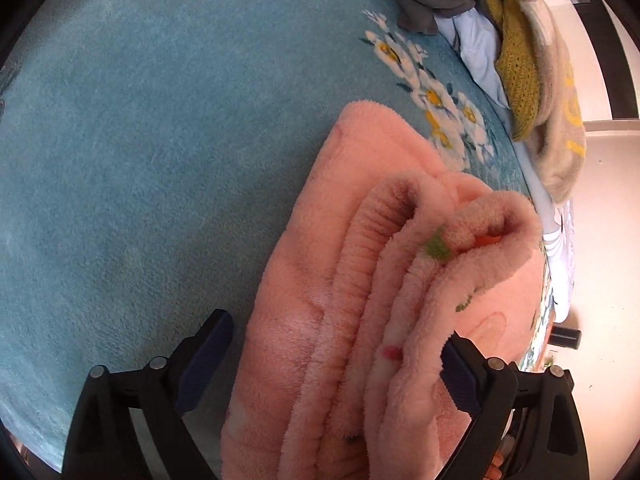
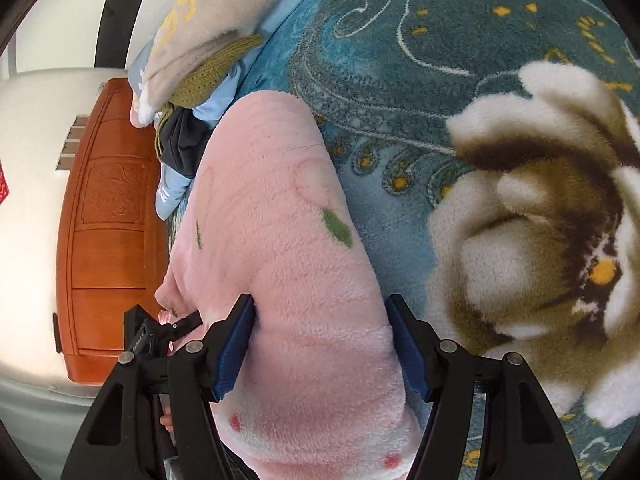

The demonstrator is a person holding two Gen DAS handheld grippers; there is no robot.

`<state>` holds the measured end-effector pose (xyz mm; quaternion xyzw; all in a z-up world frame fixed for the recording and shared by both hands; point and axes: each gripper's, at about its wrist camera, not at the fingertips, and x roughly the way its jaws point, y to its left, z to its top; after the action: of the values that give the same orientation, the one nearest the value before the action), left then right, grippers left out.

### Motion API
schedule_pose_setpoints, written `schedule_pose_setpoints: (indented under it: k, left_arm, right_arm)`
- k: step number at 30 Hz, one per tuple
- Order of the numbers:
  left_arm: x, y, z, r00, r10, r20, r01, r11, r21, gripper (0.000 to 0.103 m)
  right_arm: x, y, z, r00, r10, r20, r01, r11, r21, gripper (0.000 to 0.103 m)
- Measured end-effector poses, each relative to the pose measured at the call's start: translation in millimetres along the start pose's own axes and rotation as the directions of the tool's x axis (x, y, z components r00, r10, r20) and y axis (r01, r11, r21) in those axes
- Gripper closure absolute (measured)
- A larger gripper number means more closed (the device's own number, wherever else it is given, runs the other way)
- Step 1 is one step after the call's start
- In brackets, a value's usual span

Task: Fold clothes

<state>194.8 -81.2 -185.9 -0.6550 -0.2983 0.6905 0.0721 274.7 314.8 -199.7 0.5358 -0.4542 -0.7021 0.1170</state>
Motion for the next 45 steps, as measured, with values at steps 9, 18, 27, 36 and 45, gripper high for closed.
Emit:
schedule_pose_setpoints:
  k: [9,18,27,36,45]
  left_arm:
    - [-28.6,-57.2,-43.1,0.986,0.08,0.143,-0.106,0.977,0.183,0.059]
    - [-1.2,-195.2,-69.0,0.995,-0.082,0.051,0.057,0.926,0.373,0.059]
    - [95.6,-351.2,-124.9,0.974,-0.121,-0.189,0.197,0.864,0.463,0.06]
    - [118.1,-439.2,-144.3,0.982,-0.078,-0.17,0.166,0.785,0.597,0.052]
    - [134.8,-365.2,-140.2,0.974,0.111,-0.197,0.04,0.773,0.633,0.047]
  right_arm:
    - [-12.6,10.4,1.6,0.996,0.081,0.04,-0.083,0.996,0.038,0.068]
    - [-134.4,-10.0,46.3,0.979,0.126,0.159,-0.111,0.989,-0.099,0.07]
    - [-299.2,-89.8,106.5,0.951,-0.053,0.305,0.096,0.987,-0.127,0.07]
    - [-391.2,-146.5,151.4,0.904,-0.085,0.42,0.132,0.988,-0.084,0.07]
    - [-372.3,-190.6,168.6,0.899,-0.263,0.349,0.276,0.961,0.012,0.072]
